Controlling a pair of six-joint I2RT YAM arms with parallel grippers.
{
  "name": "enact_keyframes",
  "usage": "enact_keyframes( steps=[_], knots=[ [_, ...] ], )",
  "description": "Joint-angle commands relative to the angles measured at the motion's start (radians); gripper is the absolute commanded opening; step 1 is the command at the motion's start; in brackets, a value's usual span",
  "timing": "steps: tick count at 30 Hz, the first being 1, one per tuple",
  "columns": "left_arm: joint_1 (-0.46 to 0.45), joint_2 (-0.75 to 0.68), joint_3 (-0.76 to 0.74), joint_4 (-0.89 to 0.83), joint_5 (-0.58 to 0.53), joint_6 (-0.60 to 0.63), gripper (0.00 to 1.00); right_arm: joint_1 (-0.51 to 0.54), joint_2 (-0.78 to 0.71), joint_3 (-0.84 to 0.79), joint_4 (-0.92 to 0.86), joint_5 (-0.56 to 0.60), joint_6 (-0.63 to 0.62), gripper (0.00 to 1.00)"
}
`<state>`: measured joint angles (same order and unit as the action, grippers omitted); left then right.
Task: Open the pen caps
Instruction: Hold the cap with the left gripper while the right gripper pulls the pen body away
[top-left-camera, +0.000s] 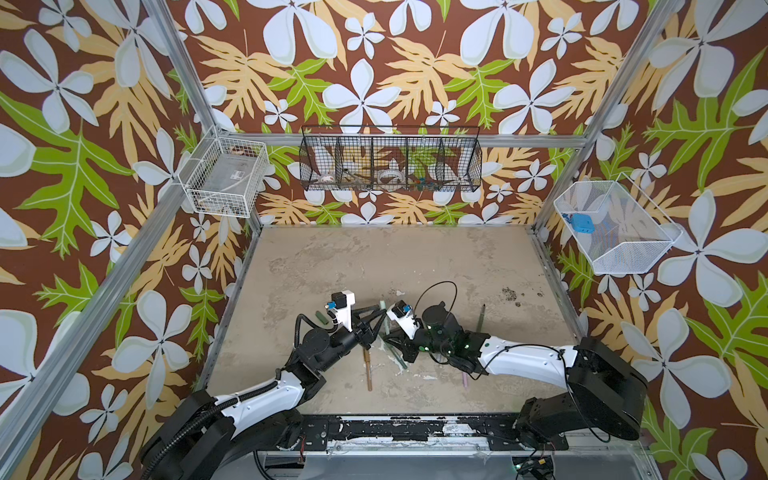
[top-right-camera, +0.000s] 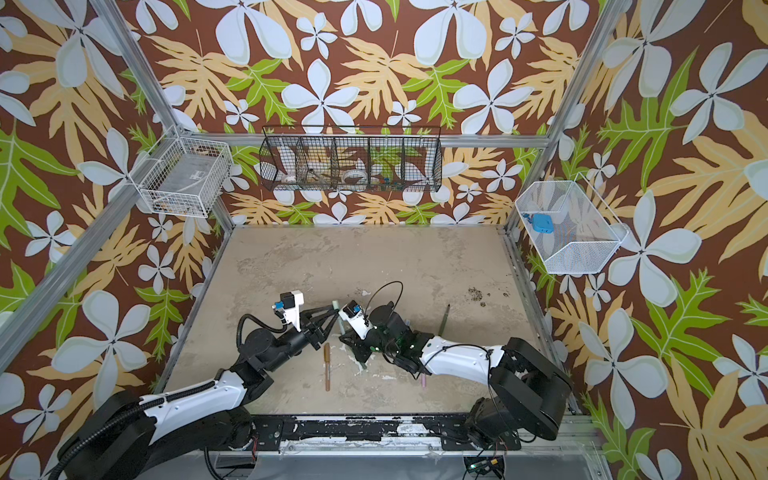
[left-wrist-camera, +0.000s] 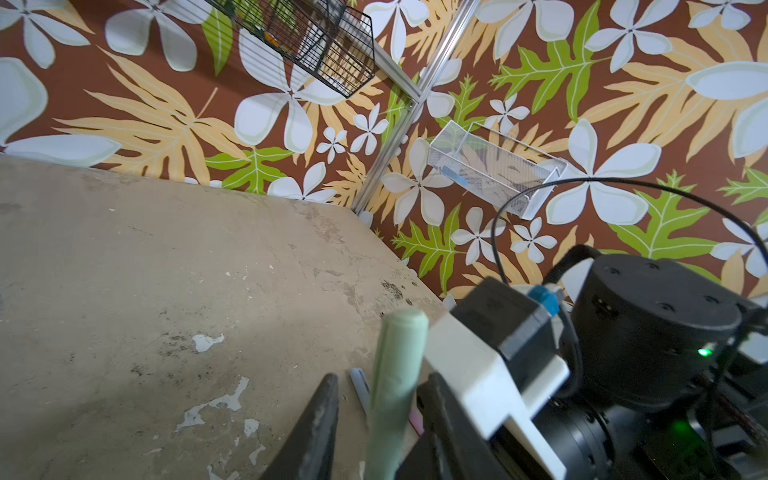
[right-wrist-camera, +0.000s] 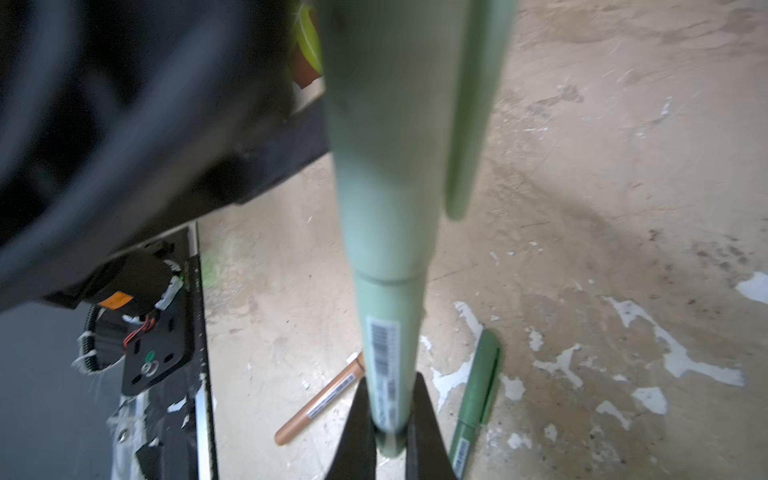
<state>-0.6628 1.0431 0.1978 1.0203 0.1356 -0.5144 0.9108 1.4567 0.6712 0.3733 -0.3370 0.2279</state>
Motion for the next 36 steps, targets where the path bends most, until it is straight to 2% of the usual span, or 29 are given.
enact_keyframes(
  steps=[1, 18, 26, 27, 30, 36],
  knots=[
    [0.009, -0.014, -0.008, 0.008, -0.027, -0.001, 0.38, -0.001, -0.005, -0.004, 0.026, -0.025, -0.001, 0.0],
    [0.011, 0.026, 0.01, 0.016, 0.031, 0.007, 0.33, 0.012, 0.025, 0.026, -0.021, -0.047, -0.04, 0.0],
    [0.012, 0.007, 0.012, -0.007, 0.018, 0.015, 0.11, 0.028, 0.024, 0.025, -0.019, 0.002, -0.044, 0.0],
    [0.011, 0.006, 0.01, -0.007, 0.016, 0.015, 0.09, 0.028, 0.019, 0.022, -0.016, 0.01, -0.043, 0.01],
    [0.012, 0.0, 0.006, -0.002, 0.016, 0.011, 0.0, 0.028, -0.004, 0.009, -0.004, 0.038, -0.035, 0.15],
    [0.011, 0.0, -0.018, 0.073, 0.064, 0.001, 0.0, 0.015, -0.091, -0.063, 0.093, -0.003, -0.002, 0.46]
  ],
)
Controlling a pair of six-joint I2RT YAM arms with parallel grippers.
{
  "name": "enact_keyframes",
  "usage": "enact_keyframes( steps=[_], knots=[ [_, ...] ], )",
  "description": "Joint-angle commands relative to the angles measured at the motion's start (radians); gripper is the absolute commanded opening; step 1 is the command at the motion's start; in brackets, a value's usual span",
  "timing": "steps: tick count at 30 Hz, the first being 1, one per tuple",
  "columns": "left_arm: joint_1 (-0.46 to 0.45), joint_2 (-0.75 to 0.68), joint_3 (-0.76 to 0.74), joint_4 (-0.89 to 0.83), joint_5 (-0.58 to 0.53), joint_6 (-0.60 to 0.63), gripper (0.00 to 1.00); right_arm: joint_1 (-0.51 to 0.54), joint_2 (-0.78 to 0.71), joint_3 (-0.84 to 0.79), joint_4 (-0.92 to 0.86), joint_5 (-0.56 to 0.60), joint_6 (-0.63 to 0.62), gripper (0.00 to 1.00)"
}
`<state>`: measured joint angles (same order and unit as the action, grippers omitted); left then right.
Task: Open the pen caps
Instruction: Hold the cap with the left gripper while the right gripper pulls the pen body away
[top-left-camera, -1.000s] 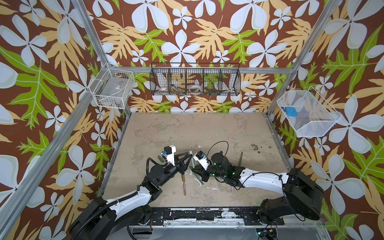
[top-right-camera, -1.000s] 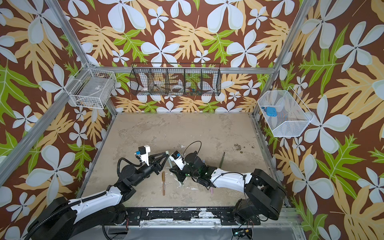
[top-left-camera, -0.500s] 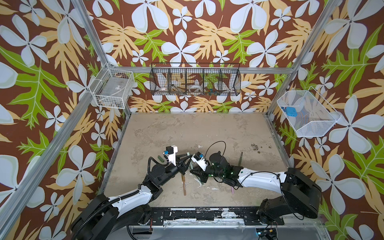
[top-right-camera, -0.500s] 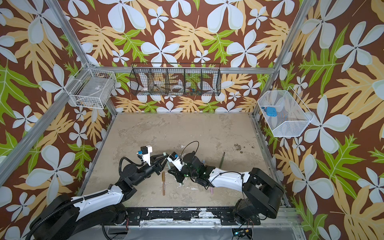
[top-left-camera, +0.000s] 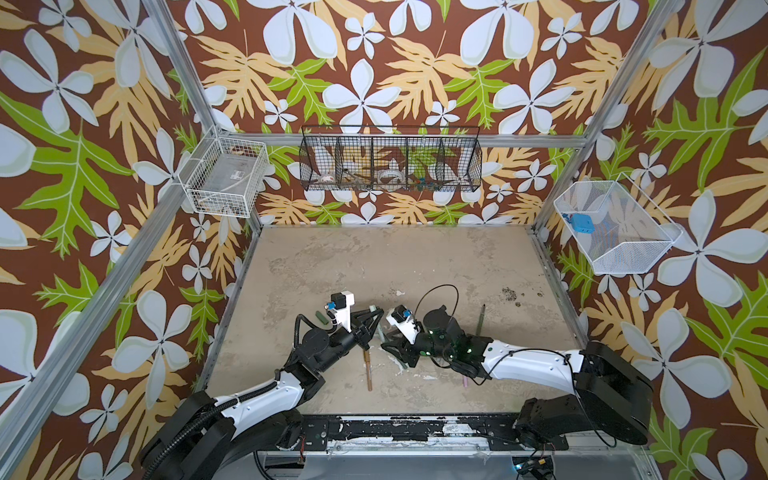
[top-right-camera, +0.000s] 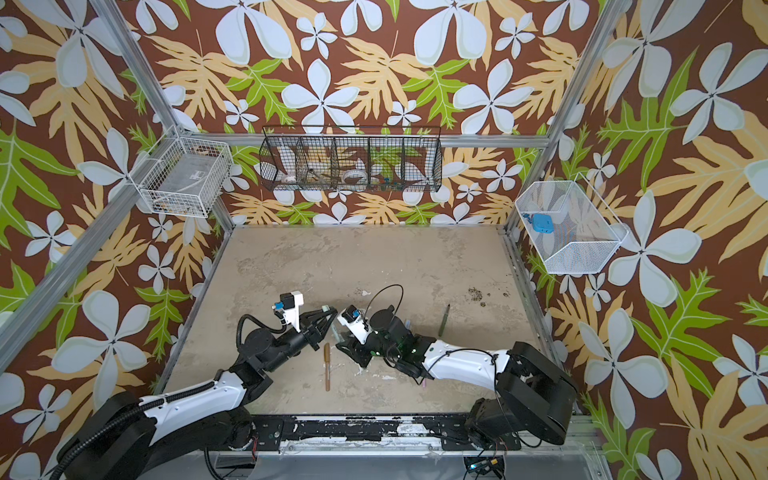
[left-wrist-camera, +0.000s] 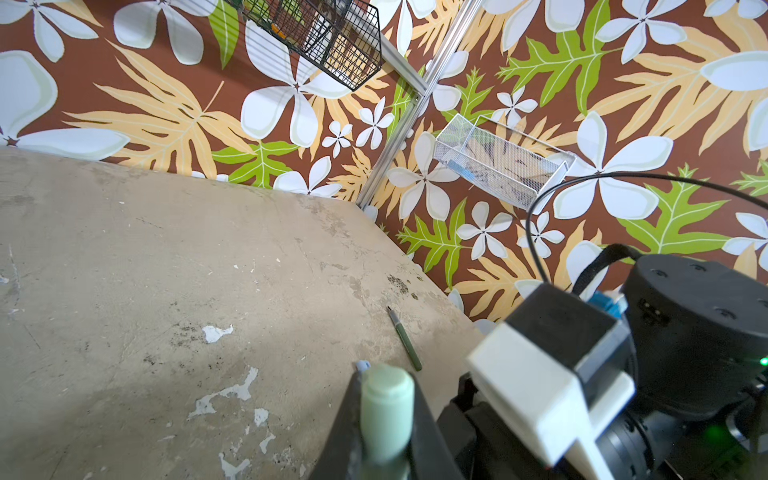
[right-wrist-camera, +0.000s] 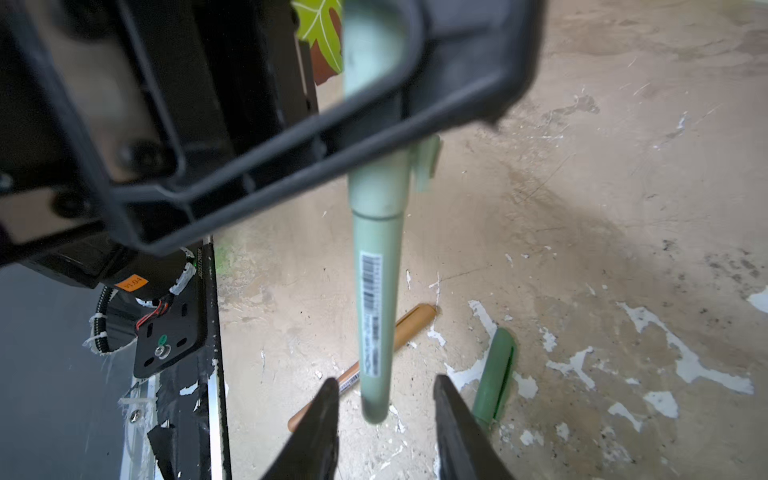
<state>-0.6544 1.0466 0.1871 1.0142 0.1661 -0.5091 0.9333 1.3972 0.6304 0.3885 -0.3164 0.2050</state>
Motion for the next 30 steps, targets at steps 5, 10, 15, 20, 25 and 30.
enact_keyframes(
  steps=[5, 10, 15, 20, 25, 30],
  knots=[
    [0.003, 0.018, -0.024, 0.164, 0.105, -0.018, 0.0, -0.087, -0.11, -0.13, 0.267, -0.162, 0.113, 0.53],
    [0.002, 0.082, -0.025, 0.271, 0.186, -0.052, 0.0, -0.1, -0.117, -0.175, 0.412, -0.256, 0.143, 0.51],
    [-0.001, 0.126, -0.023, 0.325, 0.211, -0.077, 0.0, -0.1, -0.071, -0.176, 0.488, -0.27, 0.176, 0.52],
    [-0.003, 0.143, -0.025, 0.354, 0.217, -0.084, 0.0, -0.1, -0.002, -0.152, 0.533, -0.328, 0.206, 0.48],
    [-0.01, 0.169, -0.024, 0.398, 0.236, -0.099, 0.0, -0.1, 0.052, -0.143, 0.626, -0.361, 0.232, 0.36],
    [-0.01, 0.171, -0.031, 0.418, 0.231, -0.102, 0.0, -0.1, 0.064, -0.149, 0.657, -0.369, 0.239, 0.15]
  ],
)
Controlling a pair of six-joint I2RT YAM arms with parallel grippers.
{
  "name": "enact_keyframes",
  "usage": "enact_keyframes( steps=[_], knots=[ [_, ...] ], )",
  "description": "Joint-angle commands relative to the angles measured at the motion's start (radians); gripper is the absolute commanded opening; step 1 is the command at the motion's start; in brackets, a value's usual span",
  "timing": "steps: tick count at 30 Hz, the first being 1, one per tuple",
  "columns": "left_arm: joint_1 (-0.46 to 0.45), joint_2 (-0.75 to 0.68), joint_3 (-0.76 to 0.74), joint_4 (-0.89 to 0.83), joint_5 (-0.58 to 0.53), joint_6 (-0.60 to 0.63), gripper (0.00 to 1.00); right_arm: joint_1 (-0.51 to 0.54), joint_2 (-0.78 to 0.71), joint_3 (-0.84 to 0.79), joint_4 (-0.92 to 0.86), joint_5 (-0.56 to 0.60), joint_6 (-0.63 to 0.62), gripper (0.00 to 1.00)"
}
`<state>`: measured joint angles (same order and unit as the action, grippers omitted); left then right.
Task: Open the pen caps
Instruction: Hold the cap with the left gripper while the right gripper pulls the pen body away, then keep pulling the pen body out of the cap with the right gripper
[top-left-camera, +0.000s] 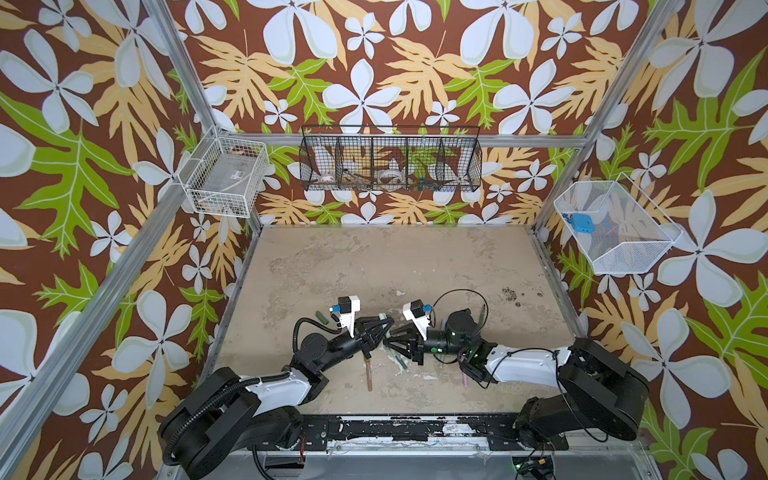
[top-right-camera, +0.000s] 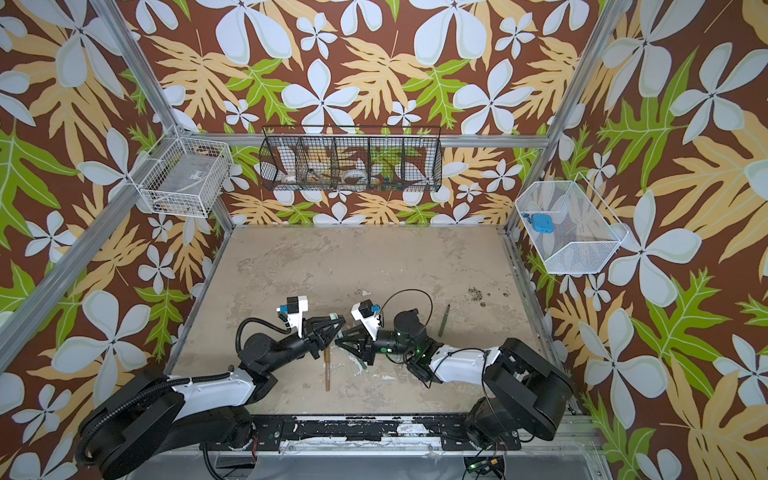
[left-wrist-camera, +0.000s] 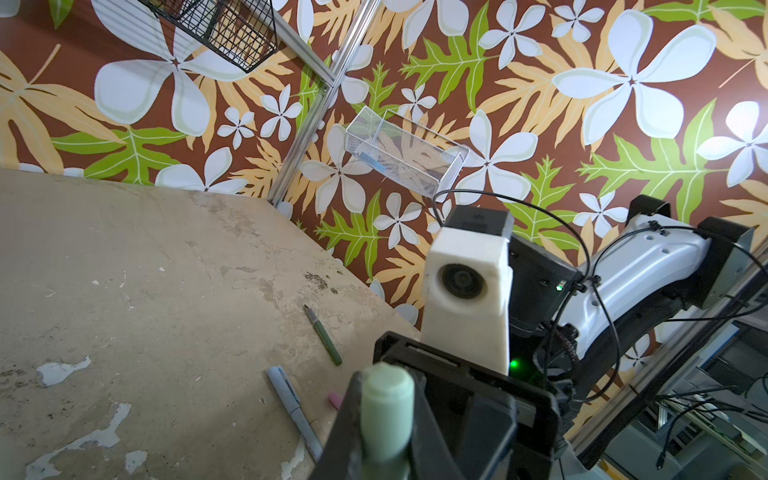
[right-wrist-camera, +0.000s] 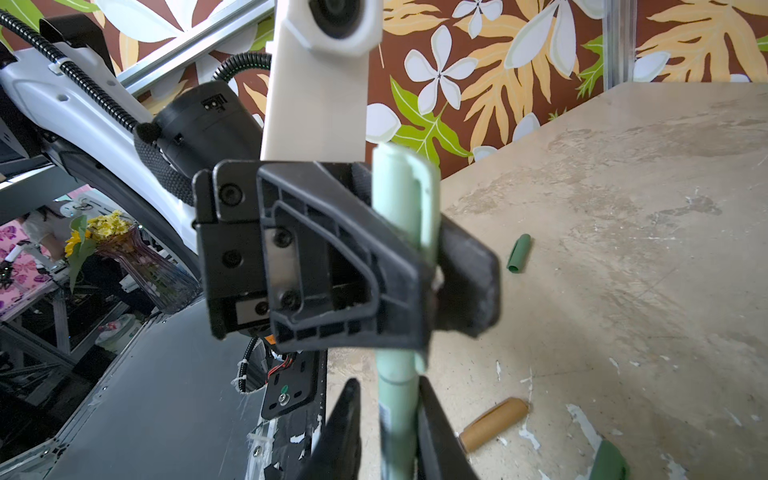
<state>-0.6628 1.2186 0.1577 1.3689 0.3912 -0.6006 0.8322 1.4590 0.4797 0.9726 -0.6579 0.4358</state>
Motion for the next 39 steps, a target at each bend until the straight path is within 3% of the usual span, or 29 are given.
enact_keyframes(
  steps=[1, 3, 4, 7, 10, 15, 18, 25, 29, 31, 34, 39],
  knots=[
    [-0.001, -0.004, -0.001, 0.06, 0.007, -0.009, 0.0, 0.002, 0.0, -0.001, 0.076, -0.025, 0.009, 0.1],
    [-0.001, -0.013, 0.0, 0.043, -0.002, -0.004, 0.0, 0.001, -0.014, -0.007, 0.068, -0.015, -0.002, 0.0],
    [-0.001, -0.018, 0.0, 0.028, -0.009, 0.0, 0.0, 0.001, -0.022, -0.007, 0.052, -0.002, -0.012, 0.0],
    [-0.001, -0.038, 0.0, -0.012, -0.033, 0.011, 0.18, 0.004, -0.048, 0.003, -0.032, 0.06, -0.059, 0.0],
    [-0.001, -0.055, 0.006, -0.056, -0.046, 0.02, 0.28, 0.029, -0.073, 0.034, -0.166, 0.18, -0.135, 0.0],
    [-0.001, -0.064, 0.019, -0.088, -0.03, 0.029, 0.31, 0.05, -0.075, 0.042, -0.198, 0.197, -0.158, 0.0],
    [-0.001, -0.065, 0.022, -0.091, -0.021, 0.027, 0.3, 0.051, -0.07, 0.045, -0.2, 0.182, -0.16, 0.0],
    [-0.001, -0.077, 0.02, -0.104, -0.033, 0.028, 0.17, 0.051, -0.077, 0.044, -0.208, 0.171, -0.164, 0.0],
    [-0.001, -0.071, 0.022, -0.103, -0.035, 0.031, 0.01, 0.051, -0.078, 0.046, -0.214, 0.17, -0.169, 0.0],
    [-0.001, -0.075, 0.019, -0.103, -0.048, 0.03, 0.0, 0.051, -0.081, 0.046, -0.221, 0.185, -0.173, 0.0],
    [0.001, -0.095, 0.01, -0.118, -0.086, 0.025, 0.0, 0.078, -0.089, 0.053, -0.282, 0.318, -0.221, 0.0],
    [0.005, -0.174, 0.011, -0.24, -0.2, 0.04, 0.0, 0.213, -0.06, 0.126, -0.449, 0.711, -0.319, 0.0]
  ],
)
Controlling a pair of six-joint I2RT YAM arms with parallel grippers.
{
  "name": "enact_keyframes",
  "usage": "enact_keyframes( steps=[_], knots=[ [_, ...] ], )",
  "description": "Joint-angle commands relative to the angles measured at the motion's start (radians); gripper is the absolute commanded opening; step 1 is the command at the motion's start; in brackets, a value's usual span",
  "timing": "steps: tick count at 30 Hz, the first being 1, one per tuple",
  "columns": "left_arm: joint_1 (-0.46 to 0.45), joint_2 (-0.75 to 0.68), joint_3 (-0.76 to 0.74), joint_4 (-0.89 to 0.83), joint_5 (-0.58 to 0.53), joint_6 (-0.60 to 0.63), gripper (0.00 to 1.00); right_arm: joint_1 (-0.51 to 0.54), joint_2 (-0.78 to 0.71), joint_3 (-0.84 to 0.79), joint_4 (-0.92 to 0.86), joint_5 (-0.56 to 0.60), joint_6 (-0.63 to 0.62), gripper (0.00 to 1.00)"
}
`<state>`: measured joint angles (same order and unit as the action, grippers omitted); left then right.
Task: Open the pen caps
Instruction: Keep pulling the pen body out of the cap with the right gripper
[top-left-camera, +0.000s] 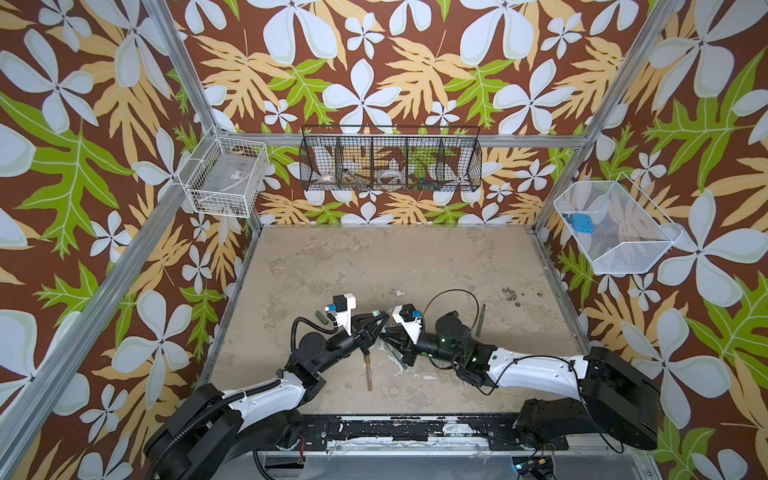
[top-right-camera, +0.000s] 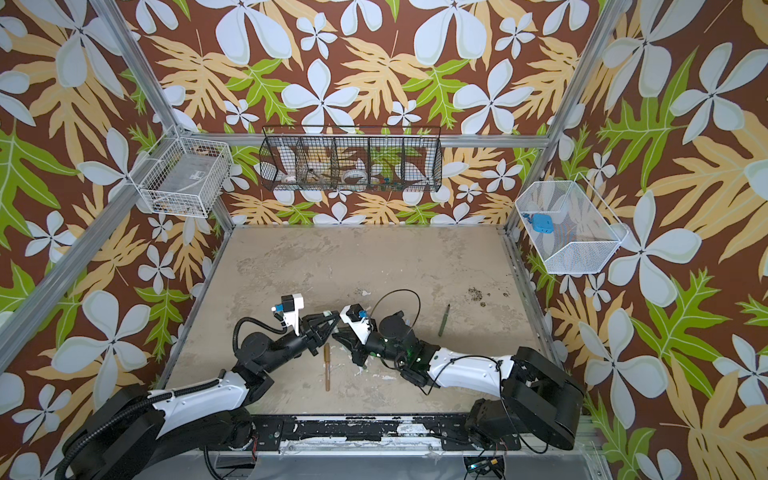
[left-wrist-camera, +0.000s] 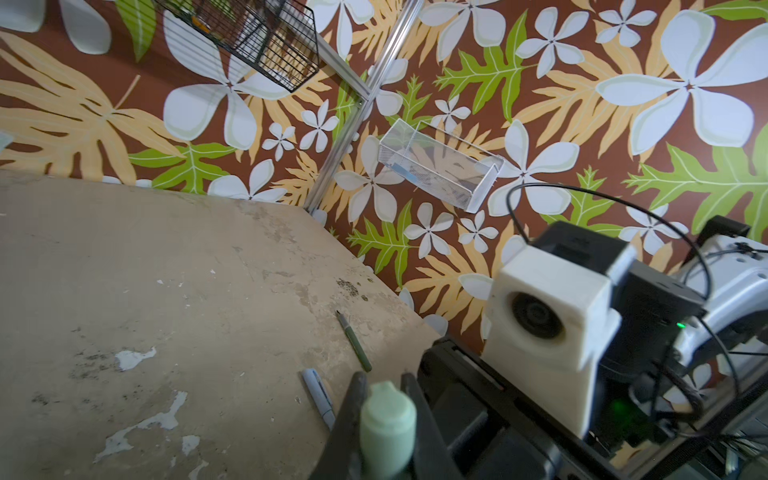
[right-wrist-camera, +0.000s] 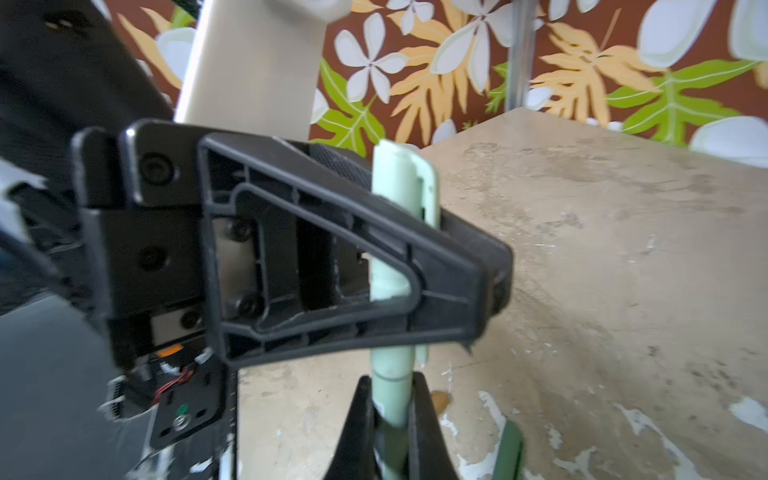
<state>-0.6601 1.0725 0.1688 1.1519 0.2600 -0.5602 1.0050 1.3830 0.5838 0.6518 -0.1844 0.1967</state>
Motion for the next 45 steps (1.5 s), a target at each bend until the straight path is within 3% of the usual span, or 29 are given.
enact_keyframes(
  steps=[1, 5, 13, 19, 22, 27, 34, 39, 45],
  knots=[
    [0.006, -0.043, -0.007, -0.032, -0.088, -0.001, 0.0, 0.056, 0.024, 0.03, -0.14, 0.297, -0.083, 0.0],
    [0.026, -0.081, -0.02, -0.059, -0.128, -0.013, 0.0, 0.068, 0.028, 0.028, -0.129, 0.29, -0.075, 0.0],
    [0.045, -0.102, -0.033, -0.052, -0.119, -0.021, 0.0, -0.011, 0.098, 0.058, -0.122, -0.194, -0.026, 0.0],
    [0.06, -0.13, -0.045, -0.047, -0.119, -0.023, 0.0, -0.085, 0.092, 0.011, -0.031, -0.401, 0.056, 0.0],
    [0.064, -0.118, -0.045, -0.039, -0.116, -0.029, 0.0, -0.086, 0.088, 0.011, -0.052, -0.365, 0.052, 0.0],
    [0.07, -0.103, -0.046, -0.026, -0.104, -0.044, 0.0, -0.026, 0.041, 0.026, -0.172, -0.063, -0.016, 0.0],
    [0.073, -0.127, -0.039, -0.082, -0.155, -0.037, 0.0, -0.022, 0.013, 0.008, -0.181, 0.013, -0.02, 0.0],
    [0.073, -0.165, -0.012, -0.267, -0.346, -0.038, 0.0, -0.043, -0.019, 0.004, -0.203, 0.132, 0.023, 0.0],
    [0.073, -0.169, 0.058, -0.523, -0.585, -0.063, 0.0, -0.17, -0.101, -0.039, -0.233, 0.162, 0.147, 0.0]
  ],
)
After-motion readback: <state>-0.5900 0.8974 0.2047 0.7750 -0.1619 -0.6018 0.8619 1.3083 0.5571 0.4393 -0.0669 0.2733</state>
